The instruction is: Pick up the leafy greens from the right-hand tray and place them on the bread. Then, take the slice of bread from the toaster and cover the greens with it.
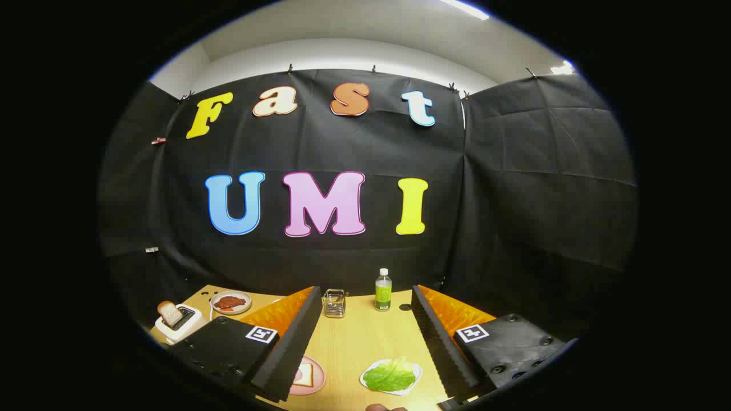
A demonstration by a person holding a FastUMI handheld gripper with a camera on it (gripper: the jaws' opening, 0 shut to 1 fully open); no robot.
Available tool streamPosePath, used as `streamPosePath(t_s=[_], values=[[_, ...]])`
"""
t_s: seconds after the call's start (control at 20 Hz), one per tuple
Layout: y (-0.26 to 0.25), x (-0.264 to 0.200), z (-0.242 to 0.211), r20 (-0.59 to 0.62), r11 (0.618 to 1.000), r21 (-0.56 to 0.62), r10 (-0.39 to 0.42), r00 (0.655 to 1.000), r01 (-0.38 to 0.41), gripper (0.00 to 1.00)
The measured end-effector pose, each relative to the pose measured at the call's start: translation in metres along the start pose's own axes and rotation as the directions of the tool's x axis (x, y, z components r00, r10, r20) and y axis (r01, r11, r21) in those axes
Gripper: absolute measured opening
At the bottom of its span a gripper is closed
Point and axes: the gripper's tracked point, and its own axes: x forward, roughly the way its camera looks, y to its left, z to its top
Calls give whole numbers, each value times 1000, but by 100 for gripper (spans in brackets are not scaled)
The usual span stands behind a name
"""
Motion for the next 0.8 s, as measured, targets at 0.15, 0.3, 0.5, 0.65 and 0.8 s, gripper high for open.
streamPosePath(t_s=[0.15, 0.3, 0.5, 0.65, 0.8], values=[[5, 1, -8, -20, 1000, 5, 25, 999, -25, 98], [5, 3, -15, -42, 999, 11, 42, 998, -41, 97], [0, 6, -21, -64, 999, 18, 39, 997, -38, 98], [1, 6, -28, -82, 999, 14, 52, 995, -51, 98], [-2, 7, -27, -80, 998, 9, 58, 995, -58, 98]])
